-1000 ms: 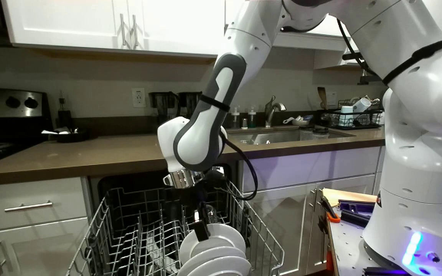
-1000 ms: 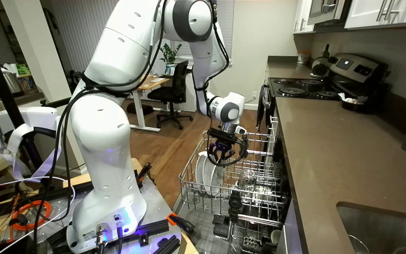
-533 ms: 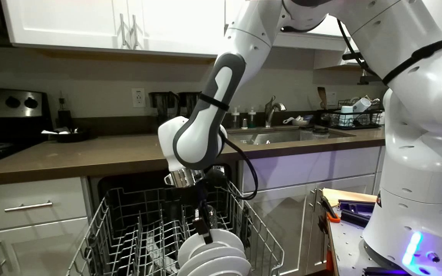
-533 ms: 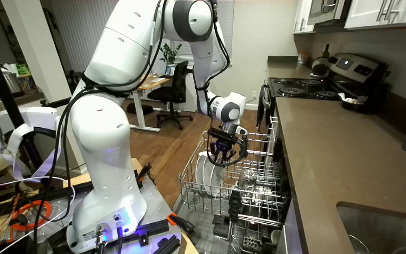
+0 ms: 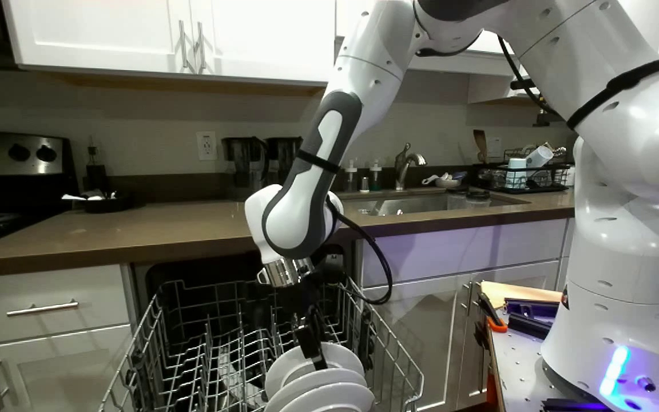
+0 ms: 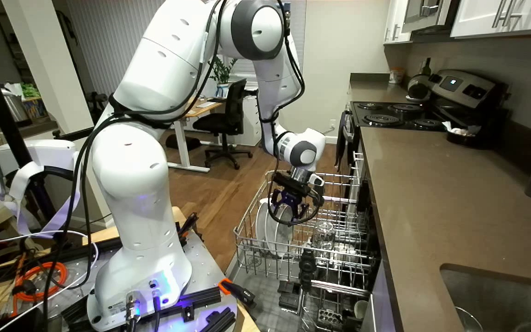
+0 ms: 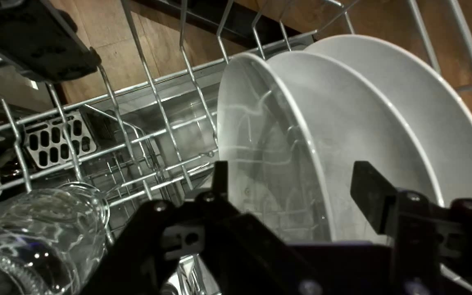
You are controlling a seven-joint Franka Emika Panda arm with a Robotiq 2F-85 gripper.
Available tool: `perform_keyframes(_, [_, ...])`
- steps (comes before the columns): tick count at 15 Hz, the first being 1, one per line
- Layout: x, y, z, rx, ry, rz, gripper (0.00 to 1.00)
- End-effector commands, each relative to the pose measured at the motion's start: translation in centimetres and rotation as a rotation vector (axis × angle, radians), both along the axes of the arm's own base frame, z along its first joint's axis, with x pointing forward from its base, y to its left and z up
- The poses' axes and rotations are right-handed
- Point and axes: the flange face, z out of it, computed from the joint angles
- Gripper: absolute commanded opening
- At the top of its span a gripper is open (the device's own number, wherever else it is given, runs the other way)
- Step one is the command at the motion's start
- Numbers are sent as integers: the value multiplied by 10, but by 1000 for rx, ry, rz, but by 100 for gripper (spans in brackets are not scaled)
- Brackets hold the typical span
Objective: Remove a plate from the dishwasher and put it on the counter
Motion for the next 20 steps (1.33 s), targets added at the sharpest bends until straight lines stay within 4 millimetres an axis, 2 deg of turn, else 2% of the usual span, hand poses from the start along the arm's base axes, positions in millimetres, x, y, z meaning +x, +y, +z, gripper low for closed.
perform_keyframes(1, [0,-3,-13,56,33,-9,53])
perform_keyframes(3, [-1,-2,-16,76,19,-2,52])
perform_keyframes(9, [6,4,0,142,-75,21,12])
perform_keyframes(11, [9,5,5,157,-88,24,6])
perform_keyframes(12, [10,2,7,159,-93,26,9])
perform_keyframes(16, [12,-2,22,163,-106,34,10])
perform_keyframes(18, [13,0,35,157,-118,37,10])
perform_keyframes(20, [15,6,53,151,-139,51,5])
